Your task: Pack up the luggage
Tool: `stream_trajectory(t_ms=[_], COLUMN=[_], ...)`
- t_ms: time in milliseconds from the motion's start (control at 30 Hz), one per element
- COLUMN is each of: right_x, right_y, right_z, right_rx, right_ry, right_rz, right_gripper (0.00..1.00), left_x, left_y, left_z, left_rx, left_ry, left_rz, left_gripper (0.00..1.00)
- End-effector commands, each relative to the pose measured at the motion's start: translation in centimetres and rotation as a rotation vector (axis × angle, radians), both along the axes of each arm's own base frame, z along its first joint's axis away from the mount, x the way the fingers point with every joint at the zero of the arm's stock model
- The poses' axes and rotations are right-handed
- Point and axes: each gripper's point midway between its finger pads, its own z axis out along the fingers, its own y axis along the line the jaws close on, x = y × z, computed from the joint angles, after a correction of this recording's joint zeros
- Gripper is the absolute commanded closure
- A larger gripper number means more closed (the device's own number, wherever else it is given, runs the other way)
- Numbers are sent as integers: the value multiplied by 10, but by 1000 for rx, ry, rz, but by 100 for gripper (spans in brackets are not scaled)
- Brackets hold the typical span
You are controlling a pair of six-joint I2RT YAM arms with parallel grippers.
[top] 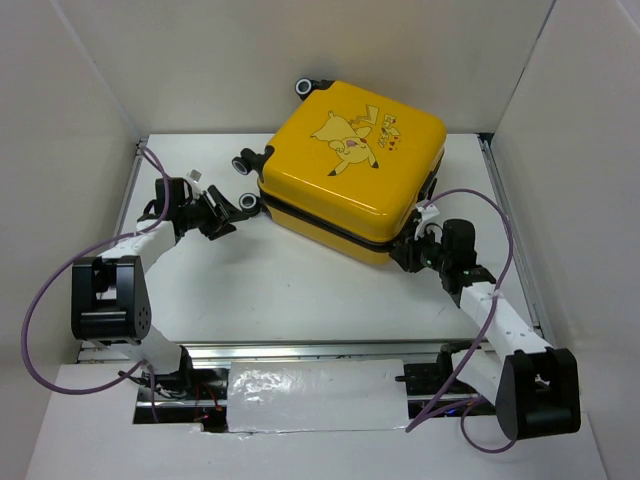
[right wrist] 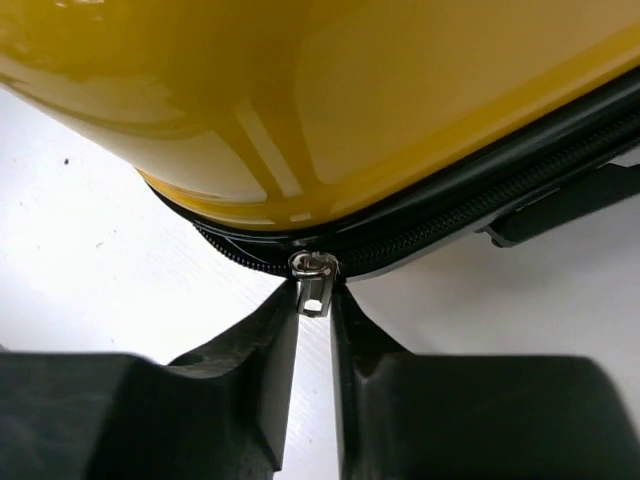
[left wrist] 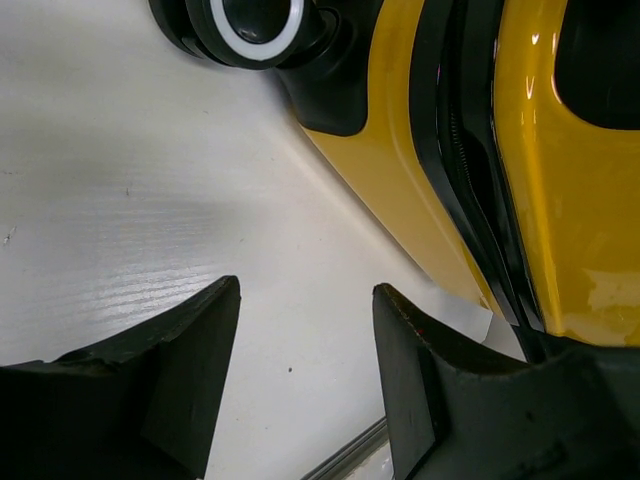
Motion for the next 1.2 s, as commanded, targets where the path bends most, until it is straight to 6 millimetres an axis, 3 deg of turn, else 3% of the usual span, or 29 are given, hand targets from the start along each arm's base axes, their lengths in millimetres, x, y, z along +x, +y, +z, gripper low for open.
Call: stream_trajectory(t_ms=[0, 167, 367, 567, 667, 933, 1033, 1167], right_x=[10, 6, -2, -19, -23, -32, -37, -41], right_y=[-2, -8, 5, 29, 33, 41, 46, 48], right_z=[30, 30, 25, 24, 21, 2, 0, 4], right_rx=[19, 20, 4, -63, -109, -215, -239, -248], right_ry=[-126, -140, -98, -120, -144, -120, -120, -150], right_rz=[-23, -80, -31, 17, 0, 18, 49, 46], right_gripper=[76, 100, 100, 100, 100, 100, 100, 100], left_x=[9, 11, 26, 71, 94, 164, 176, 179], left_y=[-3, -4, 6, 64, 70, 51, 32, 7], left_z=[10, 8, 6, 19, 22, -5, -5, -7], left_rx=[-1, -7, 37, -19, -94, -232, -253, -243], left_ry=[-39, -35, -24, 27, 11, -47, -97, -128], left_rz=[-28, -32, 19, 235, 227, 107, 7, -75], left_gripper=[33, 33, 32, 32, 32, 30, 29, 31])
